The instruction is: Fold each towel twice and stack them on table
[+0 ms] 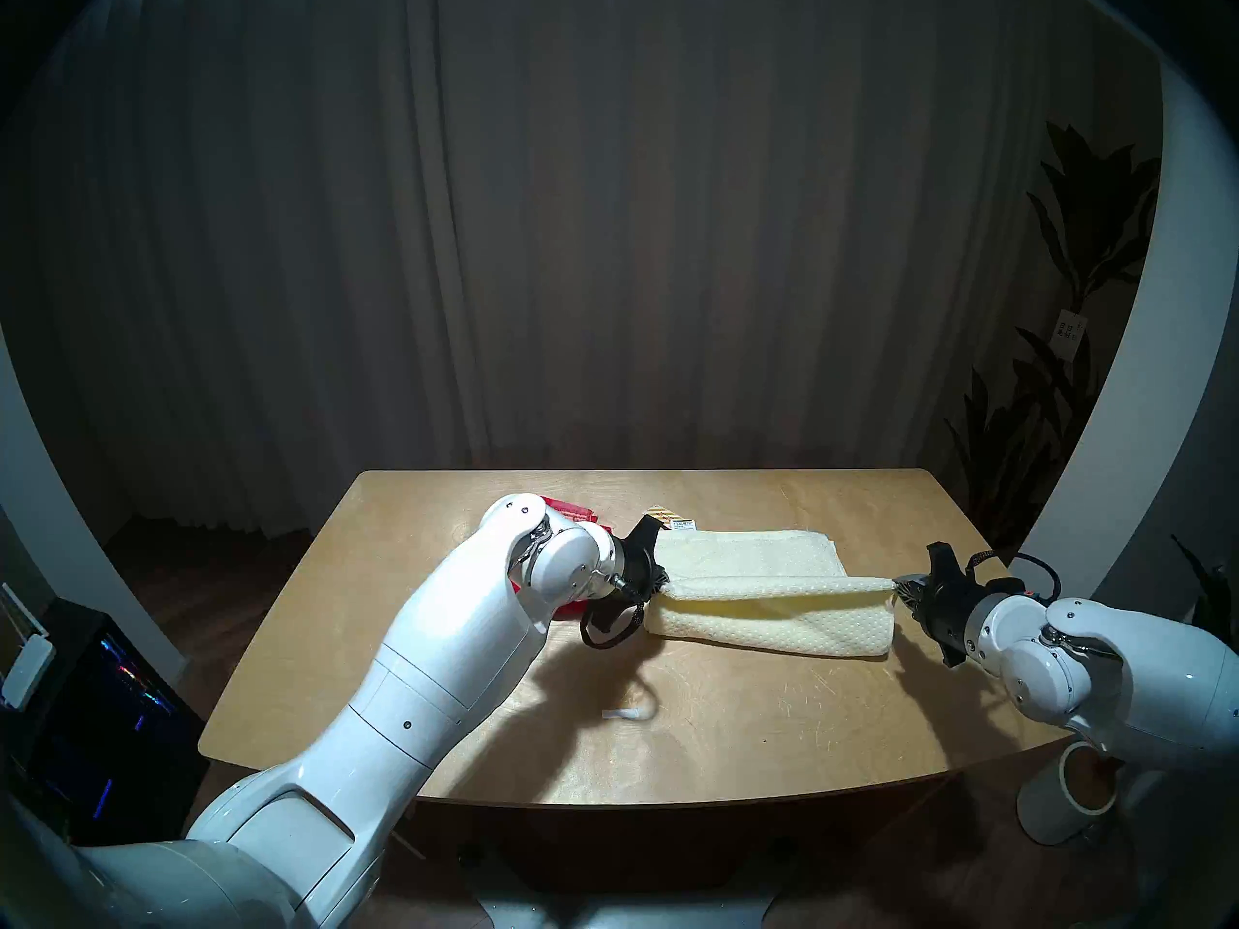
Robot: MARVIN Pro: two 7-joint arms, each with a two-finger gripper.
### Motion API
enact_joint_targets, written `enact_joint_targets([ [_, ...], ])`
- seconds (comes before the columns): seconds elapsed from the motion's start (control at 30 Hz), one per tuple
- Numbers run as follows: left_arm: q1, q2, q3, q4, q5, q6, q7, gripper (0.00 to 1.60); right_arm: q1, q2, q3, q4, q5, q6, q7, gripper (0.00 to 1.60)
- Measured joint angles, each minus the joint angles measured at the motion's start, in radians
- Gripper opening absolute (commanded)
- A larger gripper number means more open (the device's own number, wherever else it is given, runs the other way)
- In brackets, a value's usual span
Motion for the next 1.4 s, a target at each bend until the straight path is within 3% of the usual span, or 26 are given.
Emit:
enact_joint_targets([
  [0.57, -0.050, -0.033, 0.008, 0.055, 0.046, -0.015, 0.005, 0.00, 0.168, -0.150, -0.020, 0.090, -0.173, 0.100, -0.088, 0.00],
  [1.1, -0.114, -0.062, 0.006, 0.172, 0.096, -0.031, -0.016, 0.00, 0.337, -0.333, -0.122, 0.241, -0.321, 0.165, -0.158, 0.00],
  [1.4, -0.154, -0.086, 0.009, 0.244, 0.121, -0.036, -0.033, 0.00, 0.424, -0.429, -0.143, 0.332, -0.398, 0.195, -0.192, 0.00],
])
